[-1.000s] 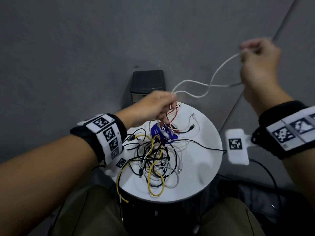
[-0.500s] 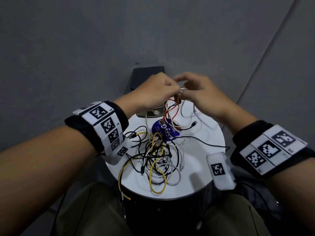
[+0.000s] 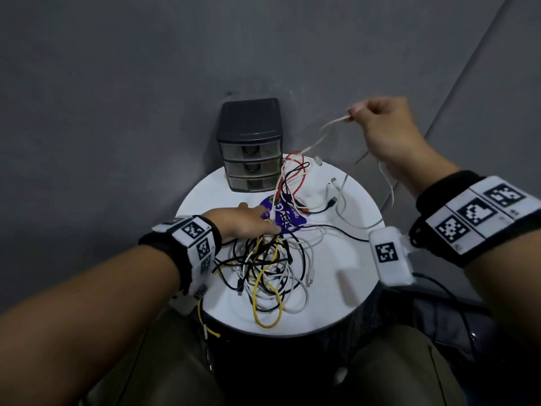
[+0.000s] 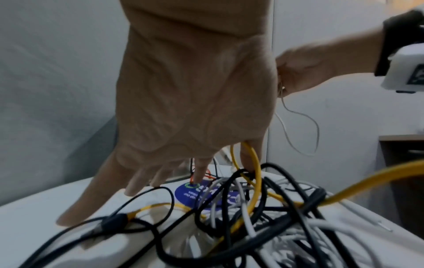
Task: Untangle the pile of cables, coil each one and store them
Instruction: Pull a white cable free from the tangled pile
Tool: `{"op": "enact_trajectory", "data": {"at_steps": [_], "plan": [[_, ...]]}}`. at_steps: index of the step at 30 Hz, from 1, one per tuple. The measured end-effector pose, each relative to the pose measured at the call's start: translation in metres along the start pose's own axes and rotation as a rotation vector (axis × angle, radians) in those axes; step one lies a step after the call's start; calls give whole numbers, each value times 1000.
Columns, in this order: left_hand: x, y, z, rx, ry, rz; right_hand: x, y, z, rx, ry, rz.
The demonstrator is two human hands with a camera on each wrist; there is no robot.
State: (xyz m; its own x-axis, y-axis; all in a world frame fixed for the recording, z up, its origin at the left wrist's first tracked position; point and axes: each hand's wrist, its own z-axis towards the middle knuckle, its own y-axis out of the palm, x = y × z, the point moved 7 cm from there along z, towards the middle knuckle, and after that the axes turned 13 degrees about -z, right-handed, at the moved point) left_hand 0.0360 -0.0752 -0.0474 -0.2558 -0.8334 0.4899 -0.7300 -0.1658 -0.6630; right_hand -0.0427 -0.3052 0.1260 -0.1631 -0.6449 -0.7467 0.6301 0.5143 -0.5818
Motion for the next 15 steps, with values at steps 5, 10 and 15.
{"op": "enact_trajectory", "data": {"at_steps": [5,10,15], "plan": [[-13,16,14,-51,-81,-64,18,-1,25,243,1,29],[-17,16,20,-57,-102,84,30,36,40,184,-13,-10],[-17,16,22,-76,-77,84,49,117,15,-373,-122,-340]]}}
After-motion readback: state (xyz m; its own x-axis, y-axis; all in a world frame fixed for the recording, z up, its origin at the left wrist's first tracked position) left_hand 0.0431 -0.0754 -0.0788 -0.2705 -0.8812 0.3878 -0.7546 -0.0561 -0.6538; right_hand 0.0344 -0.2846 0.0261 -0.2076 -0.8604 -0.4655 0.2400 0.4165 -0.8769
